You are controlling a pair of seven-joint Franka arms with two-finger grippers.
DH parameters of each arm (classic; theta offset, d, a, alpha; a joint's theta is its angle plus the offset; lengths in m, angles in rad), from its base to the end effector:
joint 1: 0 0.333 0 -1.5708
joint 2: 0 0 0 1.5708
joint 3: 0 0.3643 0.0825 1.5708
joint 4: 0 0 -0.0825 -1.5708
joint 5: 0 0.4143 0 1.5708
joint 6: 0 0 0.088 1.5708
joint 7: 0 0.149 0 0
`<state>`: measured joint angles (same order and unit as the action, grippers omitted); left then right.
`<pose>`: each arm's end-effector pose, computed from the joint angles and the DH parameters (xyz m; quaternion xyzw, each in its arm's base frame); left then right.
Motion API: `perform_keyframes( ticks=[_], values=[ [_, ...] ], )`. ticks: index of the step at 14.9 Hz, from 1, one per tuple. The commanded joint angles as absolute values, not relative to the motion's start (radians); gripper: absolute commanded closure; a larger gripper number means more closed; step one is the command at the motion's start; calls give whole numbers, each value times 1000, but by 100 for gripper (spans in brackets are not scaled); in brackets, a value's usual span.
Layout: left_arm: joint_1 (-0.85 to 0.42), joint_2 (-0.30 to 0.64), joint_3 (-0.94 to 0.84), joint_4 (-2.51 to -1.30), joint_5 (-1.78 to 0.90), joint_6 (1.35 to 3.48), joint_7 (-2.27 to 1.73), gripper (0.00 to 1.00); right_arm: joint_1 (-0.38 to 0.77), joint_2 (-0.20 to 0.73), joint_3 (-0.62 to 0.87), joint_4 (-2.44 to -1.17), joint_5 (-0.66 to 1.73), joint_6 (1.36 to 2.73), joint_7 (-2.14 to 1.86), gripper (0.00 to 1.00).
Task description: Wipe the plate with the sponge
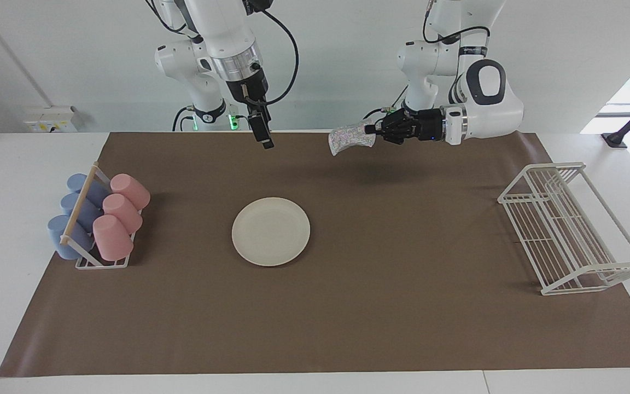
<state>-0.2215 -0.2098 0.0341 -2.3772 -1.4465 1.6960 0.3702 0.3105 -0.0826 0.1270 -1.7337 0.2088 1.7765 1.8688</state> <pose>0.4385 -0.2207 0.4693 0.7628 0.0238 -0.1187 0.6352 0.5113 0.2714 0.6171 -0.7398 0.6628 0.0643 0.0965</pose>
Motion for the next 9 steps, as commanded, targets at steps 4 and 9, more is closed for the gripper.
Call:
perform_keyframes(
  ticks=[4, 9],
  values=[
    [-278, -210, 46, -2395, -1500, 1712, 411, 100, 428, 35, 129, -1674, 244, 1661, 1917, 0],
    [-278, -212, 49, -2402, -1500, 1707, 411, 100, 501, 60, 130, -1672, 284, 1755, 2005, 0]
  ],
)
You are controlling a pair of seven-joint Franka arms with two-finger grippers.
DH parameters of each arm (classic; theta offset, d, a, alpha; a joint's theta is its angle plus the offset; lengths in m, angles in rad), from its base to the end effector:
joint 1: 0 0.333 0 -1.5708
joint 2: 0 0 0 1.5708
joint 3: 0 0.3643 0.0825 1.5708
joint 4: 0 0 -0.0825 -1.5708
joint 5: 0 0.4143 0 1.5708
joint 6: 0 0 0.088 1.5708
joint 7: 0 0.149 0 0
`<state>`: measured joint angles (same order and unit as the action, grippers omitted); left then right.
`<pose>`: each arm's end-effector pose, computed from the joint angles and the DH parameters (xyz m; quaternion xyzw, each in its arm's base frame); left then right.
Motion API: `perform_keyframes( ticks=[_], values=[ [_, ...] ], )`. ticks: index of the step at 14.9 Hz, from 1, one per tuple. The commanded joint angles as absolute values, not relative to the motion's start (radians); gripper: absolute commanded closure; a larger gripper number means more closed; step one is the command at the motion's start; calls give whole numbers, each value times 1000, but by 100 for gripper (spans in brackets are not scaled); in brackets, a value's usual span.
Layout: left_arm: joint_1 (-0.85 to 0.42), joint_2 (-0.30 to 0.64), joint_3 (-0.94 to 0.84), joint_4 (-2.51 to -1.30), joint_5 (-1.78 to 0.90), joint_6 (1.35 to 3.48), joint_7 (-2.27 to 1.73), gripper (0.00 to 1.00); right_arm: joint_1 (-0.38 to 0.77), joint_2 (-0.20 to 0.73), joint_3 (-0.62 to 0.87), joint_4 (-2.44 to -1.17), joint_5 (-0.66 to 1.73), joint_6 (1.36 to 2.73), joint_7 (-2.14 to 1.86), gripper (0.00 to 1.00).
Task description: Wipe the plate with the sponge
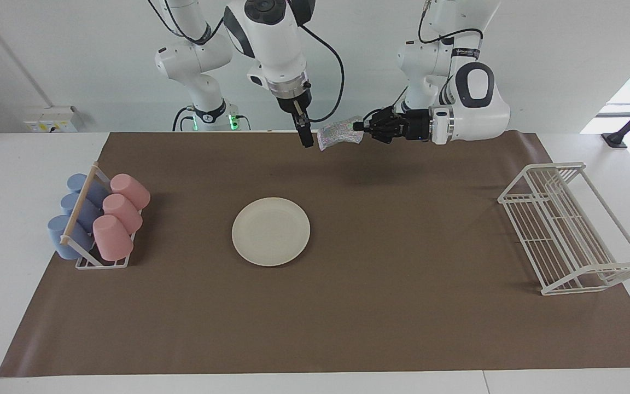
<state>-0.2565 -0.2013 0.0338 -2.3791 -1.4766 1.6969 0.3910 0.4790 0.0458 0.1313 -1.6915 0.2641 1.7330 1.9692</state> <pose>0.4334 -0.2371 0.4677 0.7554 0.0128 -0.1236 0.6433 0.4803 0.3765 0.5614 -0.7573 0.6394 0.1282 0.0349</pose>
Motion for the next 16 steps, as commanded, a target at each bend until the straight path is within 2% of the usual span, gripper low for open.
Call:
perform_keyframes(
  ticks=[1, 15, 16],
  values=[
    [-278, -213, 48, -2402, -1500, 1709, 411, 100, 523, 63, 129, -1672, 284, 1773, 2009, 0],
    [-281, -216, 51, -2404, -1499, 1690, 407, 100, 571, 51, 130, -1733, 304, 1893, 2123, 0],
    [-279, -215, 51, -2404, -1499, 1689, 407, 100, 571, 51, 130, -1733, 304, 1888, 2123, 12]
  ],
)
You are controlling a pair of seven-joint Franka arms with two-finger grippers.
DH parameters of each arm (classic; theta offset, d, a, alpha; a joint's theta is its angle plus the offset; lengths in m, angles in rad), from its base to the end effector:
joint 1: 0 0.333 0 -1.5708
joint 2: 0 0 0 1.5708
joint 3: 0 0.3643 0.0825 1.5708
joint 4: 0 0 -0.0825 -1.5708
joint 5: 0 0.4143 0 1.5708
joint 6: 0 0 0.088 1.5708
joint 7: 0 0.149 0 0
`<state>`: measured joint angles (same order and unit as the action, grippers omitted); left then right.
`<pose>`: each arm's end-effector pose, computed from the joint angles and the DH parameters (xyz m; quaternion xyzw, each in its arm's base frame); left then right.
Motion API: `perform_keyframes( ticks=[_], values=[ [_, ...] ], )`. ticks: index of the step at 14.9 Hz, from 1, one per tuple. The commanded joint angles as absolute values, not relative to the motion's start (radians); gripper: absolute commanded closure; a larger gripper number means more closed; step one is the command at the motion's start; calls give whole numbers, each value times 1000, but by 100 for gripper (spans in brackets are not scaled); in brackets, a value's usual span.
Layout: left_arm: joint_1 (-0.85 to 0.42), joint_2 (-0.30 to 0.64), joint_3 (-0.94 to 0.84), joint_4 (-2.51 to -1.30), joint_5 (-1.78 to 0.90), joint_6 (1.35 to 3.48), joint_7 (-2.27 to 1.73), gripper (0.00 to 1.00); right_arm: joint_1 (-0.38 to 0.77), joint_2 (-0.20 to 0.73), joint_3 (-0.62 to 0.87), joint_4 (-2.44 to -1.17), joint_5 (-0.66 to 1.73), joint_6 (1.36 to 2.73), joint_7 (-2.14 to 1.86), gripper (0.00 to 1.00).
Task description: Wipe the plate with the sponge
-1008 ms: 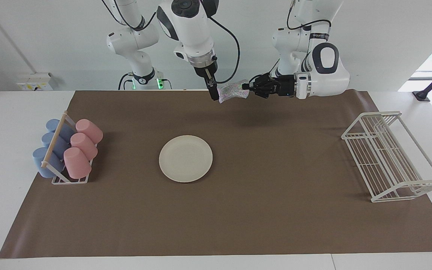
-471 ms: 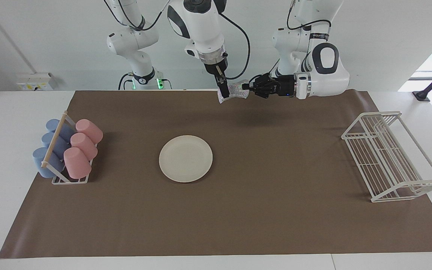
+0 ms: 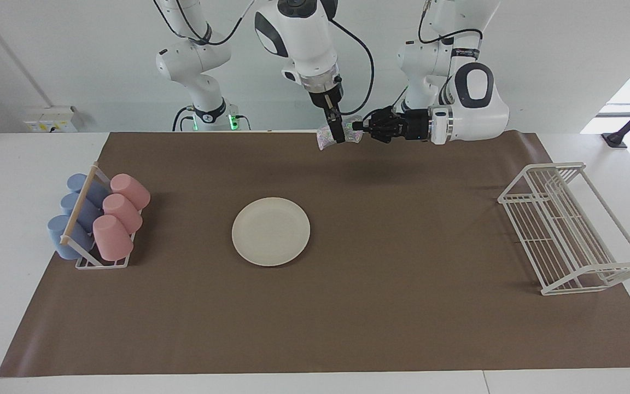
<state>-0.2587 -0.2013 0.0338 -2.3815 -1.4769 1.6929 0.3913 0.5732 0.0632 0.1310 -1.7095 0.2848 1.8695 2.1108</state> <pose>0.4317 -0.2383 0.4669 0.7547 0.0116 -0.1264 0.6437 0.4607 0.4317 0.5545 -0.7307 0.6661 0.1319 0.0704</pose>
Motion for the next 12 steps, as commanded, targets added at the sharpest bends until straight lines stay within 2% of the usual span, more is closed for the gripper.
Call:
perform_keyframes(
  ticks=[1, 2, 5, 11, 12],
  values=[
    [-278, -215, 52, -2404, -1499, 1689, 405, 100, 569, 51, 130, -1733, 302, 1884, 2120, 31],
    [-278, -216, 52, -2404, -1499, 1686, 405, 100, 569, 51, 130, -1732, 302, 1882, 2115, 54],
    [-278, -215, 52, -2404, -1497, 1686, 405, 100, 561, 51, 129, -1732, 302, 1887, 2112, 98],
    [-282, -212, 52, -2398, -1490, 1686, 402, 100, 529, 54, 127, -1724, 272, 1896, 2102, 100],
    [-284, -213, 51, -2395, -1485, 1687, 391, 75, 528, 52, 127, -1726, 272, 1896, 2100, 100]
  ],
)
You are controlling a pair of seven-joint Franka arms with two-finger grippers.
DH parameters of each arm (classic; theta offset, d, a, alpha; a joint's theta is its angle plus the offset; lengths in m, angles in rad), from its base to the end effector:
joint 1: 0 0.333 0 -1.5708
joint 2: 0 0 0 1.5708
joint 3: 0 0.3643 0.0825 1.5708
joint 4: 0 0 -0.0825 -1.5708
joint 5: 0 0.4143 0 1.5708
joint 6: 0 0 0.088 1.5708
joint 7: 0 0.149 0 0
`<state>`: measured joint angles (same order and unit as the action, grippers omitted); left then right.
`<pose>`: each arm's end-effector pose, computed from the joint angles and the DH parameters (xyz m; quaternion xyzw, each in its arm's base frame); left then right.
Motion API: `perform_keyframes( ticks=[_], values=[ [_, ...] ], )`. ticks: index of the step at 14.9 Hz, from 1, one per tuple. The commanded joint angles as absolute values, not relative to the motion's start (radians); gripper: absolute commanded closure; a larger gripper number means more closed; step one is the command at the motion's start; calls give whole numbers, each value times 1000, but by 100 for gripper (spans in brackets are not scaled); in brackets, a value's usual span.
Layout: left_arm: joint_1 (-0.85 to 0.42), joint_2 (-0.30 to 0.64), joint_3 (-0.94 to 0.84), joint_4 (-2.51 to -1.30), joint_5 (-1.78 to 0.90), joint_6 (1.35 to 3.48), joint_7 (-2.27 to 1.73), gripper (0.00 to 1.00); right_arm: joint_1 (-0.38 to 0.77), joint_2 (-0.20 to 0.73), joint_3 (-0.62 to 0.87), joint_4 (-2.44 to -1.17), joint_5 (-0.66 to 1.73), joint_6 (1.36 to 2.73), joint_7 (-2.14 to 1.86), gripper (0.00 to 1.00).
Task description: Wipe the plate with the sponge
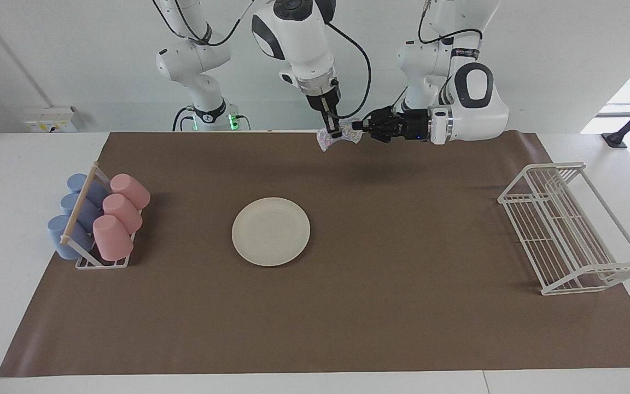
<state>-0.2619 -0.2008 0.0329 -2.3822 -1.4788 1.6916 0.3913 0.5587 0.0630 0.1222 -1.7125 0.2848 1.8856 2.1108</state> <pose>0.4306 -0.2402 0.4666 0.7540 0.0106 -0.1284 0.6441 0.4723 0.4216 0.5546 -0.7218 0.6753 0.1293 0.0783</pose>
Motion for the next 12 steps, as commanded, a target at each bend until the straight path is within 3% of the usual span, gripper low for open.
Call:
perform_keyframes(
  ticks=[1, 2, 6, 9, 12],
  values=[
    [-284, -218, 51, -2395, -1483, 1687, 359, 6, 529, 51, 127, -1729, 272, 1894, 2100, 100],
    [-282, -219, 51, -2393, -1483, 1687, 327, 0, 529, 51, 127, -1730, 272, 1894, 2100, 100],
    [-281, -219, 51, -2393, -1465, 1687, 319, 0, 508, 46, 126, -1761, 270, 1913, 2059, 100],
    [-278, -216, 51, -2390, -1456, 1687, 316, 0, 445, 11, 126, -1949, 270, 2108, 1907, 100],
    [-272, -210, 51, -2379, -1367, 1698, 308, 0, 413, 60, 126, -2100, 270, 2364, 1758, 100]
  ],
)
